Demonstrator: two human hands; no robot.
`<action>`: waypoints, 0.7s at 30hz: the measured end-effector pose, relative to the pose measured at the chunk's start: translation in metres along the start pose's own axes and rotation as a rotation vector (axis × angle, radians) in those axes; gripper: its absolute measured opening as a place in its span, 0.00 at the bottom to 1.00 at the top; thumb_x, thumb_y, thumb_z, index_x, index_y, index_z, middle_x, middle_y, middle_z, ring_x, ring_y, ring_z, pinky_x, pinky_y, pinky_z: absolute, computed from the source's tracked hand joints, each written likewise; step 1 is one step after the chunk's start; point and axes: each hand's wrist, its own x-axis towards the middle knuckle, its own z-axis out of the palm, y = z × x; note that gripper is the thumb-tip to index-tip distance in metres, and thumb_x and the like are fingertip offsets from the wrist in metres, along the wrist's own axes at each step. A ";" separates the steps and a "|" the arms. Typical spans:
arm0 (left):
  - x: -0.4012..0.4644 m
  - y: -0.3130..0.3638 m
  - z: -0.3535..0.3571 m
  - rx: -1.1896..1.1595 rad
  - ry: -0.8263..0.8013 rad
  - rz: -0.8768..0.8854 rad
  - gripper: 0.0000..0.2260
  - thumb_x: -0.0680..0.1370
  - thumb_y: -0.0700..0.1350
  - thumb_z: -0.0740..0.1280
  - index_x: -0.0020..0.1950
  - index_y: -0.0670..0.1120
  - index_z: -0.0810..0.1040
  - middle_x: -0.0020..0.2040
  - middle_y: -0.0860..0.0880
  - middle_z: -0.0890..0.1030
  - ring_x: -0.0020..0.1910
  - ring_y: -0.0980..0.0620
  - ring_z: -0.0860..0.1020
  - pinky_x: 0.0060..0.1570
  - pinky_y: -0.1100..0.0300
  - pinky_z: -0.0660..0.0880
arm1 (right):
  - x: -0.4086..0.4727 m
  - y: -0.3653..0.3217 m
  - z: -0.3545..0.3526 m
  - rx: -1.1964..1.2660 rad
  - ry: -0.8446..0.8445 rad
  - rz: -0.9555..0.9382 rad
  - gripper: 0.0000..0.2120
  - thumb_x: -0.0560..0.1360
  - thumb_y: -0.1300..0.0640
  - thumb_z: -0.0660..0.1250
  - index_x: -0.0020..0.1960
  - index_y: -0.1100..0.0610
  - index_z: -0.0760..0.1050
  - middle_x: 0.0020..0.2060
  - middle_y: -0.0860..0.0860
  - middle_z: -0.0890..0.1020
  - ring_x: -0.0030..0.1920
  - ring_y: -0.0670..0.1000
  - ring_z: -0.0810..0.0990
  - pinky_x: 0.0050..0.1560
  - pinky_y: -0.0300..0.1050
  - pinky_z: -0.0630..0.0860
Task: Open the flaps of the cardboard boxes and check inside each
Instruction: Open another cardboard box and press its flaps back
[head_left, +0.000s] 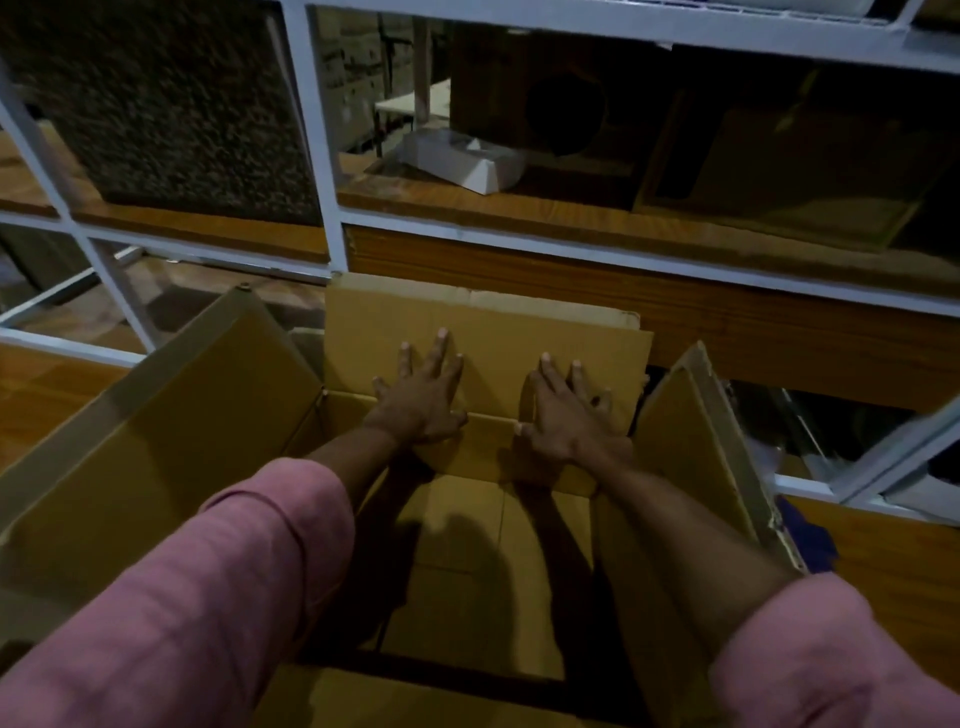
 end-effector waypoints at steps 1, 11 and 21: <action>0.002 0.000 0.000 0.005 0.002 -0.001 0.39 0.79 0.62 0.63 0.82 0.59 0.43 0.80 0.56 0.28 0.80 0.35 0.36 0.70 0.24 0.53 | 0.002 0.000 0.000 0.002 -0.002 0.002 0.40 0.79 0.41 0.63 0.81 0.52 0.45 0.80 0.47 0.37 0.79 0.61 0.35 0.74 0.72 0.44; -0.022 0.013 -0.010 0.053 0.097 0.006 0.34 0.83 0.54 0.61 0.83 0.52 0.45 0.83 0.46 0.38 0.80 0.32 0.48 0.72 0.29 0.58 | -0.017 -0.010 -0.005 -0.007 0.013 -0.029 0.35 0.79 0.43 0.64 0.80 0.51 0.52 0.81 0.51 0.39 0.79 0.63 0.38 0.75 0.70 0.46; -0.072 0.035 -0.022 0.194 -0.121 0.107 0.29 0.84 0.53 0.61 0.82 0.51 0.54 0.83 0.46 0.39 0.80 0.33 0.40 0.75 0.31 0.53 | -0.079 -0.035 -0.027 -0.040 -0.072 0.020 0.34 0.80 0.43 0.61 0.80 0.52 0.52 0.81 0.54 0.45 0.80 0.61 0.42 0.77 0.65 0.45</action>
